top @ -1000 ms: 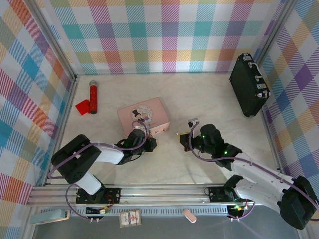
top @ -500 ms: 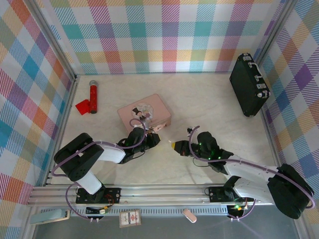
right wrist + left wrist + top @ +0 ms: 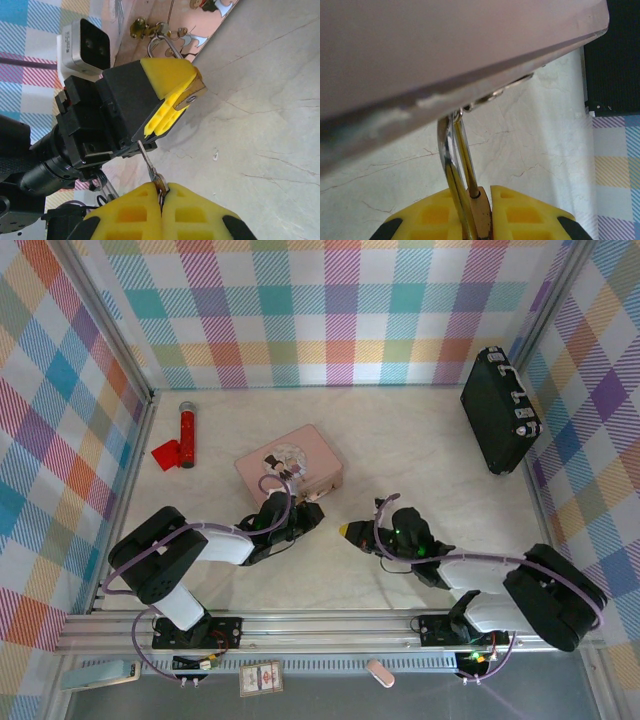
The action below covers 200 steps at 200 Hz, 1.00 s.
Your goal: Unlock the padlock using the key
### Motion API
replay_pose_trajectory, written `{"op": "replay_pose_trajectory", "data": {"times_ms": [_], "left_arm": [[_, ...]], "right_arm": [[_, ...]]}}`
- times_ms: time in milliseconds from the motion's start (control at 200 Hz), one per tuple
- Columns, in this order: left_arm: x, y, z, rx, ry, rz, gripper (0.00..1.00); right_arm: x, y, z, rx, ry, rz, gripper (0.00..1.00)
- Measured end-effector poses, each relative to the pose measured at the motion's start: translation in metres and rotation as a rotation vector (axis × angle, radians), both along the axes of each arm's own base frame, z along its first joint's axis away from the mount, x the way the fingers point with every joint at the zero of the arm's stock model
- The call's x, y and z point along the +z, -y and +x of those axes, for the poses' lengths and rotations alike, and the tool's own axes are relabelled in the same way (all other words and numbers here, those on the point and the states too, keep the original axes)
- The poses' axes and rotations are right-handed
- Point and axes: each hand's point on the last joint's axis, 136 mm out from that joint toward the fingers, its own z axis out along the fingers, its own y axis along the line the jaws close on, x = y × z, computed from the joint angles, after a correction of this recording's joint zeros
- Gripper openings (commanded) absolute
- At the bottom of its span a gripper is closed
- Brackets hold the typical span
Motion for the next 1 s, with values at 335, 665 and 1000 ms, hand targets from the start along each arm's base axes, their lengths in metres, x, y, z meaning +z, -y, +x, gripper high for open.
{"op": "replay_pose_trajectory", "data": {"times_ms": [335,665,1000], "left_arm": [[0.004,-0.001,0.004,0.032,0.004,-0.018,0.00],[0.004,-0.003,0.002,0.049,-0.012,-0.021,0.00],[0.006,-0.002,0.004,0.055,-0.018,-0.029,0.00]], "right_arm": [[-0.002,-0.014,0.008,0.086,-0.058,0.069,0.00],[0.002,-0.011,0.017,0.096,-0.028,0.070,0.00],[-0.006,-0.003,0.027,0.049,-0.057,0.061,0.00]]}}
